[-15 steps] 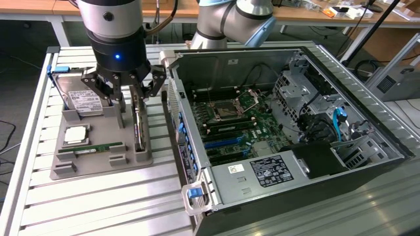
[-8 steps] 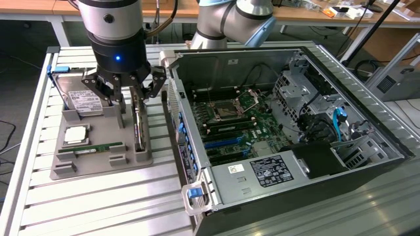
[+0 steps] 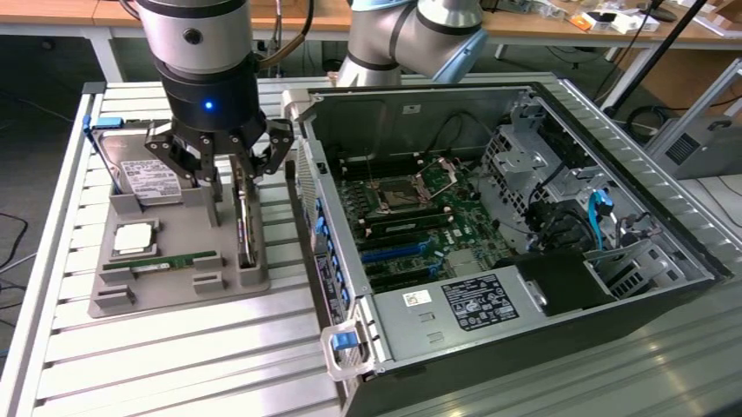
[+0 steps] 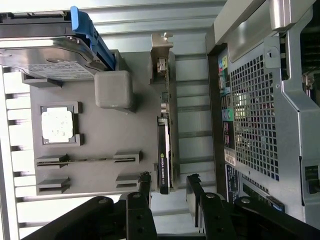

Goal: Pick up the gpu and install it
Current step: 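Pick up the gpu and move the gpu toward the slot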

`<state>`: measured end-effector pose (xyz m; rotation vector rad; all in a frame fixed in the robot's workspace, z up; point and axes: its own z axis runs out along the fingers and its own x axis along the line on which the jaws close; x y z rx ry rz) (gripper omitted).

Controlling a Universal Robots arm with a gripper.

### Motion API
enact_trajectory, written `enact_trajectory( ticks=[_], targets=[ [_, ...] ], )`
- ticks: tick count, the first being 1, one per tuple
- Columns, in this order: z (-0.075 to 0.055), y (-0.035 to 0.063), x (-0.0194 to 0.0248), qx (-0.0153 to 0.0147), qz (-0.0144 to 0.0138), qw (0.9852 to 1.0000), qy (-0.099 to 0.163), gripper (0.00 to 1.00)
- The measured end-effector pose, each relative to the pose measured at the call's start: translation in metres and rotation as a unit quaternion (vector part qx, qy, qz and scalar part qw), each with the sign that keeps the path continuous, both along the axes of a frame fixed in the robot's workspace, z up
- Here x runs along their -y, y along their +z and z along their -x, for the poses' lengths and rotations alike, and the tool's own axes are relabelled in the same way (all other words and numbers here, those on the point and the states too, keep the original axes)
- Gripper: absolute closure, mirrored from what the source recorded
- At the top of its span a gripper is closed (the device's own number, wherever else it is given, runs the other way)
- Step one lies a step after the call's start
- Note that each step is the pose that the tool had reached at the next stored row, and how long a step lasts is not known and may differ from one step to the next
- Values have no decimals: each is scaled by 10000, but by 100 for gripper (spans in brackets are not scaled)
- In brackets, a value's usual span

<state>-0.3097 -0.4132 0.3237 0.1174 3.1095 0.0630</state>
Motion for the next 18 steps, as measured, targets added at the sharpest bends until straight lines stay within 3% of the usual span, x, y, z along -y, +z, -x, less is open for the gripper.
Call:
enact_trajectory(
  ticks=[18],
  targets=[
    [0, -56, 1, 0, 0, 10000, 0, 58]
  ],
)
